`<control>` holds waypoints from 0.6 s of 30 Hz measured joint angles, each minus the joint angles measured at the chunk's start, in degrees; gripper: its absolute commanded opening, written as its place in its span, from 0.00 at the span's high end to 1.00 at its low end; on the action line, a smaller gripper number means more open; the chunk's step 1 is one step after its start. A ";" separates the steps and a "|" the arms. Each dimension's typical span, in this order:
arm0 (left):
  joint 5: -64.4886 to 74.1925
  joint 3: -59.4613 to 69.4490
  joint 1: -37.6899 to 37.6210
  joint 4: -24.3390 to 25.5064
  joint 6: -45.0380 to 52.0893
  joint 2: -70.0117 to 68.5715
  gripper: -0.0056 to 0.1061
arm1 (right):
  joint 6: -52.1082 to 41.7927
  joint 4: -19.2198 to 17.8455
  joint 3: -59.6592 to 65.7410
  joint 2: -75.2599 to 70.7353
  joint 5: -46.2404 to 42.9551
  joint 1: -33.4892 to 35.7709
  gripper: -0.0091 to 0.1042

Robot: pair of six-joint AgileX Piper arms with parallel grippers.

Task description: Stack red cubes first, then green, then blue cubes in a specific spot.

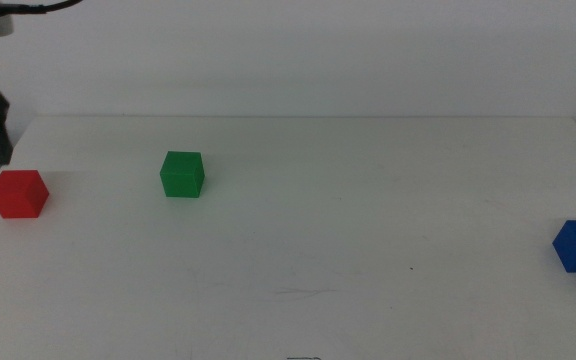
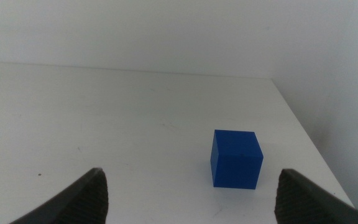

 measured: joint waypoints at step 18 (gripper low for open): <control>-0.39 -28.01 7.82 -4.48 12.39 38.14 0.12 | 0.00 0.00 0.00 0.00 0.00 0.00 0.09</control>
